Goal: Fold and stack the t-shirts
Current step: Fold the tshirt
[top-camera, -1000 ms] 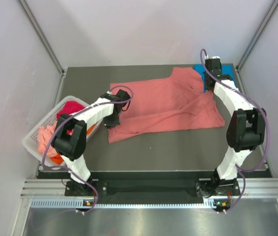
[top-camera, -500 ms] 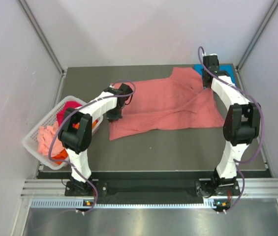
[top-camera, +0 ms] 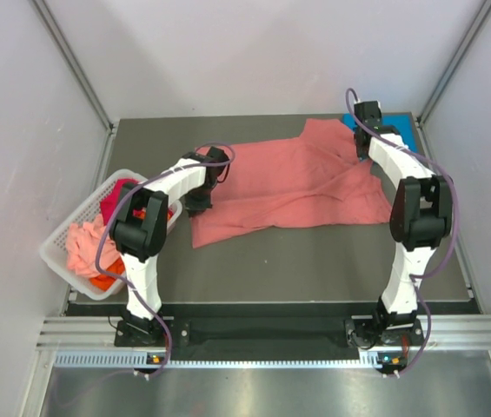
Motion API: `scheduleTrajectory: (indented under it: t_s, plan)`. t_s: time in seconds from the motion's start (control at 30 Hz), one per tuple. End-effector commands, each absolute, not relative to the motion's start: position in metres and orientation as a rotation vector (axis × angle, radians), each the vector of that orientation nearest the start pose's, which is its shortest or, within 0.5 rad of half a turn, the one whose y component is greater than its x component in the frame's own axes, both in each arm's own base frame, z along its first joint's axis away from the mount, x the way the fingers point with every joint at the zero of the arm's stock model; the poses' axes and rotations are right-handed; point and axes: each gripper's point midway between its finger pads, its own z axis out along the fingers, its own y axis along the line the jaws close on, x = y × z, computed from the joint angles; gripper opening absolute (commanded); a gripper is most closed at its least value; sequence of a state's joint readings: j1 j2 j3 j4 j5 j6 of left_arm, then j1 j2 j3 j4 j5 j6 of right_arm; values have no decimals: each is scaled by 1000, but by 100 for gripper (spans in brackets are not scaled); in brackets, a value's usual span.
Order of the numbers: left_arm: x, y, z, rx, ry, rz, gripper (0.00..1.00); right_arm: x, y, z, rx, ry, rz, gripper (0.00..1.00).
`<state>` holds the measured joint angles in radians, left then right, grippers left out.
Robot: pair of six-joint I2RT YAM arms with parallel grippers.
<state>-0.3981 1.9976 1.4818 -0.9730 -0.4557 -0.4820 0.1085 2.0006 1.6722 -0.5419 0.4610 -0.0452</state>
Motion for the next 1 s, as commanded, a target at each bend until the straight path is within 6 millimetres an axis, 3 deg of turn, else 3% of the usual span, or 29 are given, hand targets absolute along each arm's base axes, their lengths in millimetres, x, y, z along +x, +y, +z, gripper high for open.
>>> scheduleTrajectory:
  t_s: [0.0,0.1,0.2,0.3,0.33,0.4,0.43,0.47,0.53,0.57,0.67,0.8,0.97]
  plan:
    - [362,-88,53,-146,2813,490,0,522,-20,155,31,2317,-473,0]
    - [365,-92,59,-139,2811,455,6,526,-9,160,24,2318,-400,3]
    - [364,-90,78,-119,2783,466,22,520,-7,170,122,2354,-354,22]
    - [361,-91,101,-98,2739,446,29,493,-12,176,321,2402,-263,35]
    - [359,-94,107,-82,2733,427,30,472,-23,174,448,2430,-249,39]
    - [353,-100,120,-43,2709,395,32,452,-26,166,570,2457,-175,40]
    - [350,-104,122,-24,2709,377,33,432,-21,161,596,2477,-142,41]
    - [346,-111,128,-9,2706,329,33,421,-44,158,695,2467,-138,41]
    - [335,-125,125,52,2720,272,33,393,-55,149,816,2437,-101,41]
    - [330,-141,127,87,2713,185,32,385,-58,145,851,2426,-83,41]
    - [309,-158,113,121,2755,59,31,362,-64,130,937,2401,-4,42]
    - [283,-161,82,125,2827,2,31,352,-62,105,986,2424,101,41]
    - [273,-150,64,97,2840,57,33,351,-59,79,1012,2456,143,41]
